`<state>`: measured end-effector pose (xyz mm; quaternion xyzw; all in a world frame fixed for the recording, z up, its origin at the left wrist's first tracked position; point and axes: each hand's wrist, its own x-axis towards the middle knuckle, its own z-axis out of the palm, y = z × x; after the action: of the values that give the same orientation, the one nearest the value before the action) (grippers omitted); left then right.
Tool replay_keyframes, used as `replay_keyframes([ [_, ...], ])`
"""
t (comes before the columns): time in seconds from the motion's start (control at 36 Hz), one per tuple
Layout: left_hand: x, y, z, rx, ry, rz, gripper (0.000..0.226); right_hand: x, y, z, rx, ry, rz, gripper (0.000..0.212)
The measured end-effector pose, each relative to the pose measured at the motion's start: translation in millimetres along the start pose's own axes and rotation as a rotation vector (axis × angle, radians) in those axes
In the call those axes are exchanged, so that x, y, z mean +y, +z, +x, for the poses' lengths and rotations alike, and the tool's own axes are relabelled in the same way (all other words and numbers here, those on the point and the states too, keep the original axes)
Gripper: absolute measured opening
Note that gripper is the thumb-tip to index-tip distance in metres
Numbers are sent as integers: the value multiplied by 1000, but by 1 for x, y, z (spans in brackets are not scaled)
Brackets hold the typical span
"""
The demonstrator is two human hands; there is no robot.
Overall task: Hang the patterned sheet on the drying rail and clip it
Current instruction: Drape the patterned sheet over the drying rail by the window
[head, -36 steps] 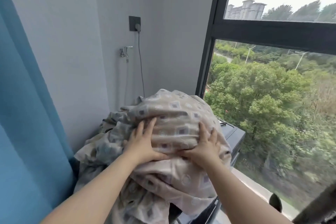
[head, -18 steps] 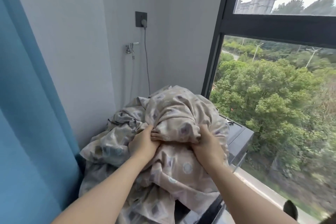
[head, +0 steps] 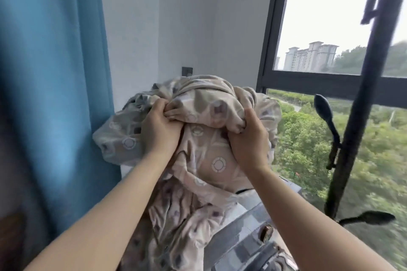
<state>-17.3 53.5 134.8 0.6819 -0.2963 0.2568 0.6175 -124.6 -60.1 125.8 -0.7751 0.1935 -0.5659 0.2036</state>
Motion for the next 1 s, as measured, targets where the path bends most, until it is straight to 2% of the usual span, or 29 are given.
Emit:
replay_keyframes([
  [0.17,74,-59,-21,139,127,-22,17,-58,-65,-13,92,-98,141,35],
  [0.28,115,-89,-42,192,177,-82,22,-86,-105,-27,104,-123,229,14],
  [0.42,156,-119,-68,222,201,-135,37,-114,-148,-45,119,-147,269,33],
  [0.53,186,-133,-79,217,284,-169,27,-127,-180,-53,155,-106,306,39],
  [0.67,210,-133,-86,133,366,-140,15,-133,-215,-60,180,-56,267,32],
  [0.83,224,-129,-78,-169,363,-97,35,-133,-251,-58,56,44,122,19],
  [1.0,227,-118,-93,-249,360,-151,40,-127,-276,-62,-46,51,5,26],
])
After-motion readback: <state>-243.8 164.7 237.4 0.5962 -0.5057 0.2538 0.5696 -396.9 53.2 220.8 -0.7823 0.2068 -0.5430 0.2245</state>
